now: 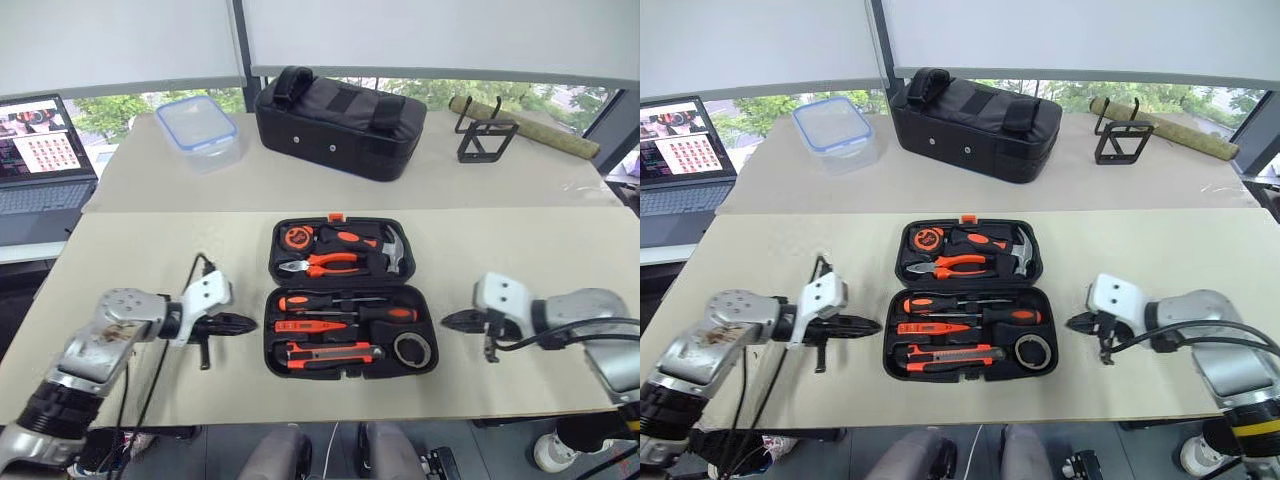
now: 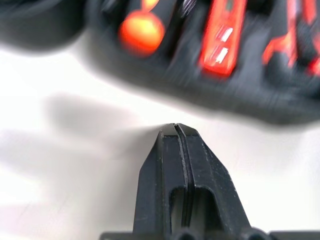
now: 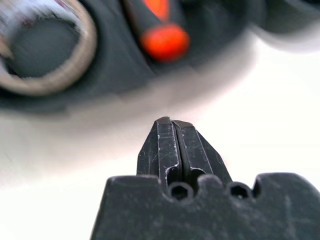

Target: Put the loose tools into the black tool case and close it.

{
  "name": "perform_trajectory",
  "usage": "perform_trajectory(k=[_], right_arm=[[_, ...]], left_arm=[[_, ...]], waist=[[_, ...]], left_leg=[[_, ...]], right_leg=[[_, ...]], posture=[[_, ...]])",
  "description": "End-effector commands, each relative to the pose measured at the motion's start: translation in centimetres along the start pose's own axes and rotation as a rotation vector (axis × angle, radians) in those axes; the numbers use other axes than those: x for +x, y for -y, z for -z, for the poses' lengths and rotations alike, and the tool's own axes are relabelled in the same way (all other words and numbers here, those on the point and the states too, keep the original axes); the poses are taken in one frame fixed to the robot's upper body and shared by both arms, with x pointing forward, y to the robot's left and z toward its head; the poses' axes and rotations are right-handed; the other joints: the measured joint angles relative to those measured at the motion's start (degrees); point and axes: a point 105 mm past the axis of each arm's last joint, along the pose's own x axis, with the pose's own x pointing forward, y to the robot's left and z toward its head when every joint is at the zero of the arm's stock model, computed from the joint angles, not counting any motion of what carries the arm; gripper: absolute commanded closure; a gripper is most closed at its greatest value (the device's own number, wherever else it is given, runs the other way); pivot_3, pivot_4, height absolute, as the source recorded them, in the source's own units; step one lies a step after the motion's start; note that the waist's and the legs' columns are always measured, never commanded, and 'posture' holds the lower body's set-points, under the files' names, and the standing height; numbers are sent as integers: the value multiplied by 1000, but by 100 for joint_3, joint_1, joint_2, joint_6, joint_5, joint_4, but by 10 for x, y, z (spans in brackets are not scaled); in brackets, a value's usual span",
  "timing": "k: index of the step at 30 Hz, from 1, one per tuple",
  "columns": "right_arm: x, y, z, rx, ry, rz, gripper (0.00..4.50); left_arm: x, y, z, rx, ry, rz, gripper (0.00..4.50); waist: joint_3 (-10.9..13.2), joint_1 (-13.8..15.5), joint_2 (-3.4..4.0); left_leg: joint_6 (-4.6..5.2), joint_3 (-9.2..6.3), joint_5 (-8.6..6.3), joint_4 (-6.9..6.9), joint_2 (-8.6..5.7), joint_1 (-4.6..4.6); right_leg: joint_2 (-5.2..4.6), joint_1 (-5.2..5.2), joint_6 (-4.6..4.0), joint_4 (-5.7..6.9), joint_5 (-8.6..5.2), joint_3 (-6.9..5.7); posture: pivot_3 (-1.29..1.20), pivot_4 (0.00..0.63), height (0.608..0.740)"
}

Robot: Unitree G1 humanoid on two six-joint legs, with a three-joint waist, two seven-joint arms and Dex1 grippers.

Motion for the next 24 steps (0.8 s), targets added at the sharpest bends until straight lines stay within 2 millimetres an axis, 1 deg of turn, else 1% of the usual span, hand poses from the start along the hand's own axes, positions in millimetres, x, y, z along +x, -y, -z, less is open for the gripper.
perform_trajectory(k=[1, 2, 3, 4, 5, 6, 7, 8, 9, 11, 14, 18, 21, 24], right_arm=[[-15, 35, -15, 155, 107, 125, 3923], [-16, 45, -22, 223, 156, 150, 3734], [-15, 51, -28, 263, 185, 160, 3277], [-13, 61, -37, 316, 227, 177, 2953], [-8, 72, -46, 357, 262, 200, 2692], [-3, 81, -53, 388, 282, 226, 2281], [2, 90, -59, 418, 290, 254, 2032], [8, 97, -62, 457, 291, 274, 1598], [12, 102, -65, 487, 290, 283, 1292], [23, 107, -70, 541, 287, 280, 1285], [36, 112, -76, 605, 279, 267, 1285], [48, 116, -73, 620, 234, 289, 1285], [56, 117, -75, 639, 236, 290, 1285], [62, 118, -76, 647, 234, 293, 2016]], left_arm=[[-18, -39, -8, -172, 41, -142, 3982], [-19, -50, -17, -242, 83, -169, 3826], [-19, -56, -23, -283, 109, -179, 3326], [-16, -67, -35, -359, 155, -196, 2992], [-10, -77, -47, -433, 193, -209, 2727], [-4, -84, -58, -483, 219, -214, 2285], [1, -89, -67, -519, 233, -220, 2052], [7, -95, -72, -558, 238, -233, 1529], [12, -99, -76, -598, 241, -240, 1208], [22, -103, -85, -654, 250, -229, 496], [38, -102, -91, -648, 223, -201, 496], [52, -102, -87, -632, 169, -211, 496], [58, -103, -82, -635, 145, -219, 496], [61, -101, -76, -627, 127, -218, 1231]], waist=[[1, 2, -1], [3, 3, -3], [5, 3, -5], [5, 2, -6], [4, 8, -7], [5, 16, -8], [4, 19, -9], [2, 17, -11], [2, 11, -10], [0, -8, -10], [0, -69, -10], [0, -116, -10], [-1, -103, -9], [-1, -91, -8]], left_leg=[[-1, 0, 0, -2, 0, 6], [0, 0, 0, -1, -1, 5], [-3, 0, 3, 1, -2, 0], [-8, 0, 7, 3, -3, -3], [-10, 0, 10, 6, -1, -7], [-10, -1, 11, 11, -2, -5], [-10, -1, 12, 16, -4, -9], [-10, -1, 15, 18, -5, -15], [-10, -1, 16, 19, -7, -16], [-9, -2, 17, 19, -5, -27], [-9, -7, 18, 16, -9, -47], [-9, -8, 18, 19, -21, -68], [-9, -11, 19, 26, -29, -67], [-7, -12, 27, 29, -31, -59]], right_leg=[[-1, 4, 0, 0, 0, 1], [2, 5, -1, 2, 0, -1], [7, 3, -6, 2, 5, -2], [14, 2, -9, 3, 13, -2], [15, -1, -11, 5, 18, -3], [15, 3, -10, 10, 18, -4], [14, 2, -9, 11, 19, -6], [14, -2, -7, 10, 22, -7], [9, -3, -5, 11, 23, -6], [-2, -13, -4, 15, 24, -1], [0, -41, -4, 29, 24, -8], [-9, -80, -4, 58, 24, -9], [-8, -73, -4, 58, 24, -10], [-8, -57, -3, 57, 24, -6]], posture=[[0, 150, 715], [0, 150, 715], [0, 150, 715], [0, 150, 715], [0, 150, 715], [0, 150, 715], [0, 150, 715], [0, 150, 715], [0, 150, 715], [0, 150, 715], [0, 150, 715], [0, 150, 715], [0, 150, 715], [0, 150, 715]])
